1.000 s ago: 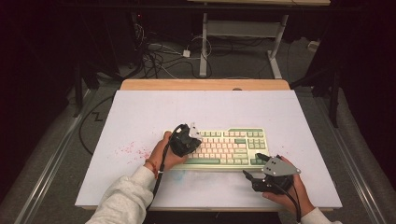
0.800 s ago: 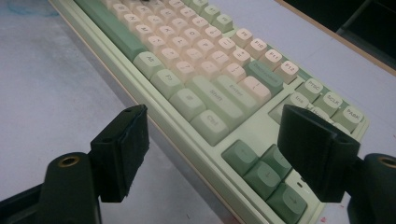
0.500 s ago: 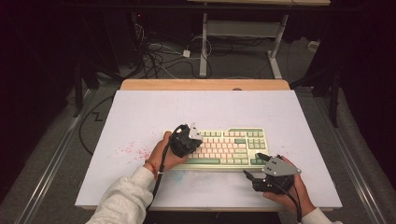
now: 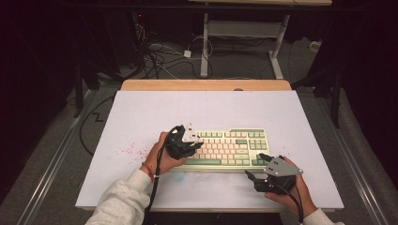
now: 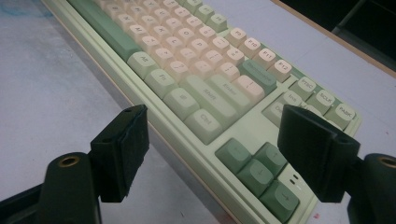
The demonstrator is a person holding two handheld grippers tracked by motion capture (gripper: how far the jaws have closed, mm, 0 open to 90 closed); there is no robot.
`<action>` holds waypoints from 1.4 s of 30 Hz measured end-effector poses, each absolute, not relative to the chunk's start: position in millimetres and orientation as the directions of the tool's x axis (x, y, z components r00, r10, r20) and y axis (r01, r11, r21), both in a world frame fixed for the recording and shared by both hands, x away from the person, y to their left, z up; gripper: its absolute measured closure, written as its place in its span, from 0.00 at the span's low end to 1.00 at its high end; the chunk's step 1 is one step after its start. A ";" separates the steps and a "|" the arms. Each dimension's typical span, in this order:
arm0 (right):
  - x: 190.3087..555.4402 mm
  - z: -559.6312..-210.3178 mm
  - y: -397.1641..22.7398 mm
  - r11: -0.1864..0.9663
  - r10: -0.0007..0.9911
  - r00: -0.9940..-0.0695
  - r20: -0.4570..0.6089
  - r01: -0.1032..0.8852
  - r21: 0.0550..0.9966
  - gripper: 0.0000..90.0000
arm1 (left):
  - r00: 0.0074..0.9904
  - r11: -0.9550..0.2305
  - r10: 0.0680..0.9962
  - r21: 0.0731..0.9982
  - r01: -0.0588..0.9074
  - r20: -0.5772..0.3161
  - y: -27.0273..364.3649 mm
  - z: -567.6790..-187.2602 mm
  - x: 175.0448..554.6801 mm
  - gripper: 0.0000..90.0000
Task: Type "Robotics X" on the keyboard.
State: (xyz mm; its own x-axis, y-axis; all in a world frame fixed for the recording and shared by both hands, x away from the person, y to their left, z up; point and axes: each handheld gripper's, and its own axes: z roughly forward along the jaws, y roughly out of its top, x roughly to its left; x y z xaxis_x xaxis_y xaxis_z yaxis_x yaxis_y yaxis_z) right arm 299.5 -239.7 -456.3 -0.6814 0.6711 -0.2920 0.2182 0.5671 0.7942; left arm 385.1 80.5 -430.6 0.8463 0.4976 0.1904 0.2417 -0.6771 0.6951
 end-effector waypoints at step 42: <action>299.6 -454.6 -241.2 0.556 0.682 -0.674 -0.285 0.224 0.800 0.28 | 0.766 -0.673 0.533 0.729 0.126 0.360 120.5 -438.1 342.8 0.21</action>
State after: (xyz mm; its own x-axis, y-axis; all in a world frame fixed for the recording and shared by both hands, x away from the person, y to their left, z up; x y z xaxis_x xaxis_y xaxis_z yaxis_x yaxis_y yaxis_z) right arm 299.6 -241.2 -454.6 -0.6737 0.6818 -0.2851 0.2243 0.5563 0.8001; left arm 342.8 120.5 -438.1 0.7658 0.5331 0.3597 0.1259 -0.6728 0.7290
